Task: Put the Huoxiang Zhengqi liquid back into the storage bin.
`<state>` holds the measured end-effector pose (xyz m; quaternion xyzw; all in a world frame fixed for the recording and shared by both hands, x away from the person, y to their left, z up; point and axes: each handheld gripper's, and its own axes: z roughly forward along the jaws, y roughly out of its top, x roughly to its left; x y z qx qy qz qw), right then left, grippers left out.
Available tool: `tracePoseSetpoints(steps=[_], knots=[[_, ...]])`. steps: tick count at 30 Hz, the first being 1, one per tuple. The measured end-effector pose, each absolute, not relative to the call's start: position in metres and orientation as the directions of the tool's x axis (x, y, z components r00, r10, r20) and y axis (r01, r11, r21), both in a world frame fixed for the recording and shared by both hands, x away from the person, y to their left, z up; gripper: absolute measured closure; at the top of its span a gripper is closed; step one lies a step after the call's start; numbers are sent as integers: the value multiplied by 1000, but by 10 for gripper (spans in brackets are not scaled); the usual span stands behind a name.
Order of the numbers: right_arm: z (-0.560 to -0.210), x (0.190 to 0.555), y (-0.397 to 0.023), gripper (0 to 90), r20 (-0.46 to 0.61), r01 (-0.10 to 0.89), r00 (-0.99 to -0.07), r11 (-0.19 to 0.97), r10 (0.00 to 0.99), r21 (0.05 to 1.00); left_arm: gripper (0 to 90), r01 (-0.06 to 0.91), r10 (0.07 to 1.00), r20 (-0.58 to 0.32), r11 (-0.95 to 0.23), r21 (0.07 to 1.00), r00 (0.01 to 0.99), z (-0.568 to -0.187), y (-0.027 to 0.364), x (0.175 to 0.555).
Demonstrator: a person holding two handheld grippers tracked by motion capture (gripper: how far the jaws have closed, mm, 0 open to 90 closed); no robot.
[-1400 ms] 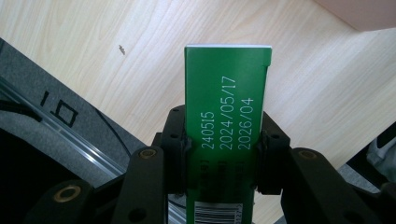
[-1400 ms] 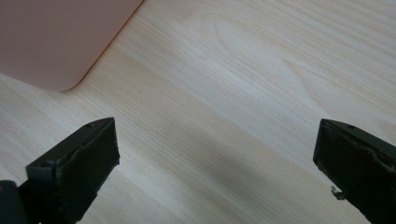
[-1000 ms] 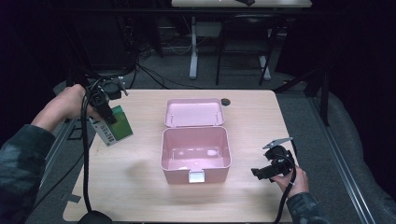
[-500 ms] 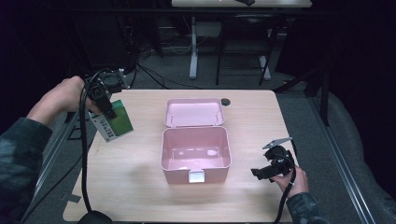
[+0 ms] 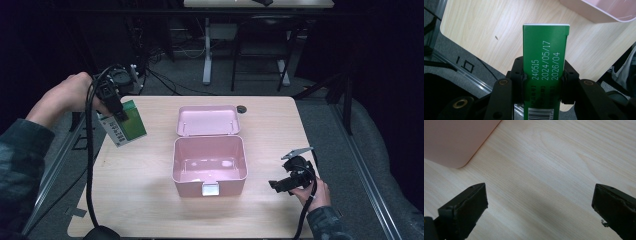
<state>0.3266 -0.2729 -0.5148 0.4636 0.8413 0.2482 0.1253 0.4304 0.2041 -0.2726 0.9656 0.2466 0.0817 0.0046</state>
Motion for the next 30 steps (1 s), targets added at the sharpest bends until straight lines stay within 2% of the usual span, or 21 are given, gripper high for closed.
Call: tracePoseSetpoints(steps=[30], knots=[[-515,327,-272,0,16,718,-544,455,839,527,632,383,383,182,-923,40,906,-242,156,424]])
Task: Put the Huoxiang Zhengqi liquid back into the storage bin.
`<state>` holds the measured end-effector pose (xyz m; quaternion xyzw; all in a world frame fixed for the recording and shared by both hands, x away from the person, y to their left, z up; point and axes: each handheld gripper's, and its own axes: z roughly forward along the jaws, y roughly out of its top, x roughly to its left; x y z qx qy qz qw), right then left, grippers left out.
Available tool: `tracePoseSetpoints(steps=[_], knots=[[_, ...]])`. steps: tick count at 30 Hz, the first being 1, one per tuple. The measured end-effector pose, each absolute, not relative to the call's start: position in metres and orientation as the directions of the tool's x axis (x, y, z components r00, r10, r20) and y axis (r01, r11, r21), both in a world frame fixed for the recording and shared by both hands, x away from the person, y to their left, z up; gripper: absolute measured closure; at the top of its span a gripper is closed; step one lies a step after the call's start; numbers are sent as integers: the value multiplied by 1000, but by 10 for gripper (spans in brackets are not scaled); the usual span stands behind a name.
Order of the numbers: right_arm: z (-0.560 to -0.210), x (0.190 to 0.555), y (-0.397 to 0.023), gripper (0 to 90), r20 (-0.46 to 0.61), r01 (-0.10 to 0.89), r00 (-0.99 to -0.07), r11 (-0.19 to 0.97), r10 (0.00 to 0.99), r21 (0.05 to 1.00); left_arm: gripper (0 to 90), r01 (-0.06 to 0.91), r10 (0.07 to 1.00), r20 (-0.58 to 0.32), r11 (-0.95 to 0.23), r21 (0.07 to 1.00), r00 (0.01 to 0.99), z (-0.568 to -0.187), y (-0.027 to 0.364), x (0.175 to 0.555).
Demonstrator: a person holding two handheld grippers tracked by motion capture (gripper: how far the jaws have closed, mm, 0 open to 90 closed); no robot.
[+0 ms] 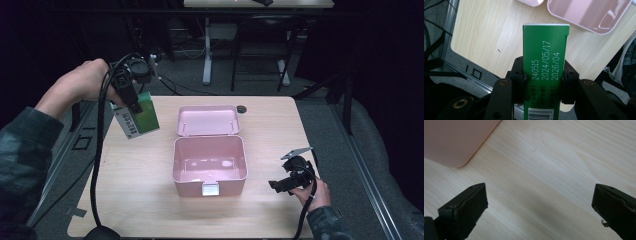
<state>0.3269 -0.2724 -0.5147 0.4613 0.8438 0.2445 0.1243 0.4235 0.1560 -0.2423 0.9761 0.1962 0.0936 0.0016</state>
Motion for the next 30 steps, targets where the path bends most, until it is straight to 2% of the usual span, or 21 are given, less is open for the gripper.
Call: tracePoseSetpoints(steps=[30], knots=[[-515,326,-271,0,18,715,-546,455,837,531,633,254,260,155,-966,58,953,-238,88,421]])
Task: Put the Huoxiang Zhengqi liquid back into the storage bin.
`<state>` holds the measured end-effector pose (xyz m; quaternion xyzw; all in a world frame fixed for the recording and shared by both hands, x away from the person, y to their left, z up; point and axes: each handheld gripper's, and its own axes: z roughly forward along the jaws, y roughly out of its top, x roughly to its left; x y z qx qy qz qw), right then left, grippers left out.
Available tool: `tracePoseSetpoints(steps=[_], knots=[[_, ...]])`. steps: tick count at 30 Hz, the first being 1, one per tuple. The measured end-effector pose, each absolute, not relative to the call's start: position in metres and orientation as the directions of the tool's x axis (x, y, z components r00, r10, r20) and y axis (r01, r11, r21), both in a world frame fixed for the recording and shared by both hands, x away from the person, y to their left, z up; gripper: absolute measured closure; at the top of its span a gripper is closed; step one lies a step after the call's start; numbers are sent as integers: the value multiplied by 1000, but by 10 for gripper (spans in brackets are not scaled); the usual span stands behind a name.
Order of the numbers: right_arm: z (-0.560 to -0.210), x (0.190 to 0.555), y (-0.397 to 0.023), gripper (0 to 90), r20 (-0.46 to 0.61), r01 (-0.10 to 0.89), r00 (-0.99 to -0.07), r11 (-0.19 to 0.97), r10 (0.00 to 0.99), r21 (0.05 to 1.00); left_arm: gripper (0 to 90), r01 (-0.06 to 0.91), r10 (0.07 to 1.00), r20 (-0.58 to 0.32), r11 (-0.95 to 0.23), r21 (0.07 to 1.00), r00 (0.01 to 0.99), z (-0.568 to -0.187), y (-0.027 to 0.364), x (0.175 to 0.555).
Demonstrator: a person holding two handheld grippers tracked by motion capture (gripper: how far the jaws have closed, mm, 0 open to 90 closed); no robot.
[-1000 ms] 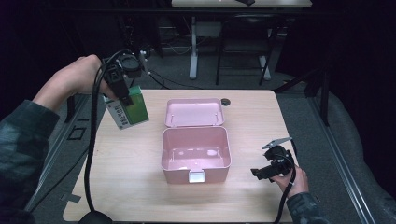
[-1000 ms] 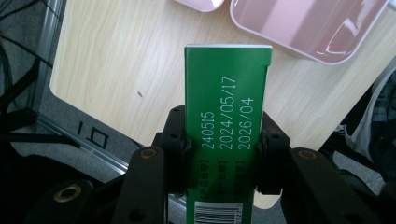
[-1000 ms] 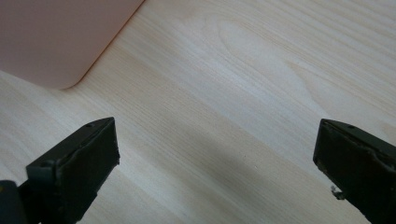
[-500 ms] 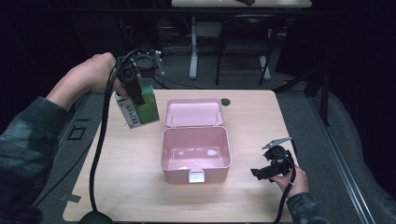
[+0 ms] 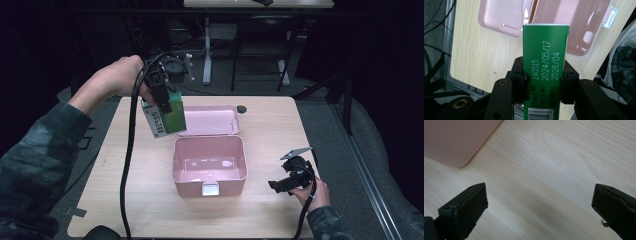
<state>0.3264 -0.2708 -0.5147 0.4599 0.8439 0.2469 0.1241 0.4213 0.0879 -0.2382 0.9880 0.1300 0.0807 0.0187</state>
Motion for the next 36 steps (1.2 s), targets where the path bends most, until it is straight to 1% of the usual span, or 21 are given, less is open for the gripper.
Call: tracePoseSetpoints(steps=[9,19,36], knots=[[-515,326,-271,0,14,713,-548,459,836,530,633,208,215,144,-976,61,966,-243,67,419],[-514,326,-271,0,12,713,-549,461,835,528,632,172,178,110,-983,68,978,-257,46,419],[-515,326,-270,0,10,713,-552,466,834,524,632,122,127,62,-990,76,990,-287,26,414]])
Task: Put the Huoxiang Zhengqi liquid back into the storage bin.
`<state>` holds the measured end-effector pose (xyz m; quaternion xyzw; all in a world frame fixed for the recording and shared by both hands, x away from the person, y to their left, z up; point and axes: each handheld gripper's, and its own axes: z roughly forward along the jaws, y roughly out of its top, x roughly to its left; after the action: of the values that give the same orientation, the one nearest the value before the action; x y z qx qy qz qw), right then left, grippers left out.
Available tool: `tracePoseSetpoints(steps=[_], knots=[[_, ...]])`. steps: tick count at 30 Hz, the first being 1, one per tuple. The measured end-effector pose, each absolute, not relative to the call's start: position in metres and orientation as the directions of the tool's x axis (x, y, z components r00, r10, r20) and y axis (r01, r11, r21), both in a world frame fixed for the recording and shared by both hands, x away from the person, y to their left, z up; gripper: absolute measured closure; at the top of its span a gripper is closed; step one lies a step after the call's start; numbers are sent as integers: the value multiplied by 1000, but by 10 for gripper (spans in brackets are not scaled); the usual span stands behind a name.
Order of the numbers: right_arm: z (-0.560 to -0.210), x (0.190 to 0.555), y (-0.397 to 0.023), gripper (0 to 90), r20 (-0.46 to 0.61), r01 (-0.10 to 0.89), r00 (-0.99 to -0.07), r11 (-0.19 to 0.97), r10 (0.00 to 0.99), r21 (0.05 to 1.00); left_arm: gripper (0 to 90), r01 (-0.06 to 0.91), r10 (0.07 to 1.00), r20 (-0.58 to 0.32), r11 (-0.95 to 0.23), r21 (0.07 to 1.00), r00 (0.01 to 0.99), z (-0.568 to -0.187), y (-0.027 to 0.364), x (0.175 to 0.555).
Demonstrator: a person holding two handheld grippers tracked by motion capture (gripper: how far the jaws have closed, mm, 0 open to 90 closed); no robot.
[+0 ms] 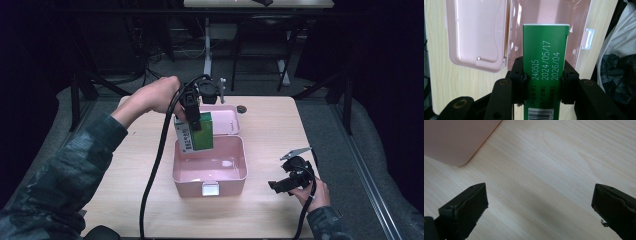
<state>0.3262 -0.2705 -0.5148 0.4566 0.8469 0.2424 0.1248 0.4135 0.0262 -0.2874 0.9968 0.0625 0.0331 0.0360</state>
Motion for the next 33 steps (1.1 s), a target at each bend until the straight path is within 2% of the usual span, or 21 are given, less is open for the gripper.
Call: tracePoseSetpoints(steps=[33], knots=[[-515,326,-270,2,4,714,-554,472,833,517,632,97,98,10,-993,63,995,-338,21,397]])
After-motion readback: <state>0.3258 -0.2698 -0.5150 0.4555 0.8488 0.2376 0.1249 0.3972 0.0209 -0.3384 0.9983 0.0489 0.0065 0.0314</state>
